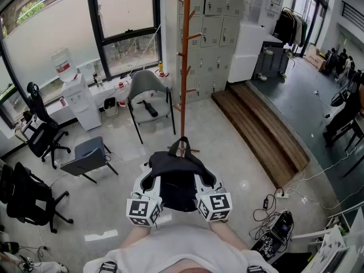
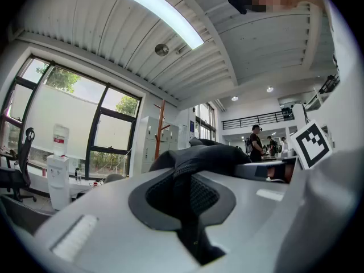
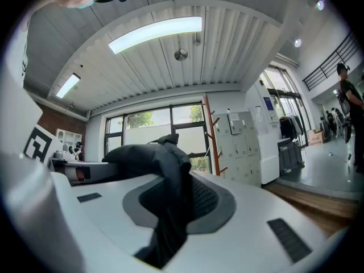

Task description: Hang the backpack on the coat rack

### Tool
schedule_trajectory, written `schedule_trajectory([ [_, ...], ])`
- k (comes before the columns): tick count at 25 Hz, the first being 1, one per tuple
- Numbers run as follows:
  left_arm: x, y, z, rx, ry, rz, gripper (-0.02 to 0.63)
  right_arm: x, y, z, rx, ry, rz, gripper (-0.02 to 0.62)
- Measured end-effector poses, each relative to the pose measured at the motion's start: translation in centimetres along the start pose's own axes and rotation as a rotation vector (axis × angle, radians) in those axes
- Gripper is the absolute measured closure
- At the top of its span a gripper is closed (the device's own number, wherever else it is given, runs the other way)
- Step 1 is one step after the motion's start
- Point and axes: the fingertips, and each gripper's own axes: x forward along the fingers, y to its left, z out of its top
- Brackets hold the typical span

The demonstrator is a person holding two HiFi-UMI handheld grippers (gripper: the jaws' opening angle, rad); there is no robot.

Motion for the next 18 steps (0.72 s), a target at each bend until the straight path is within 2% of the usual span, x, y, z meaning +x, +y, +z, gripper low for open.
schedule_trajectory([
  [18,1.6,0.1,-0.5,-0.002,0.016,0.011,0.574,1.4,-1.4,-0.7,0.031,0.014,0.019,0.52],
])
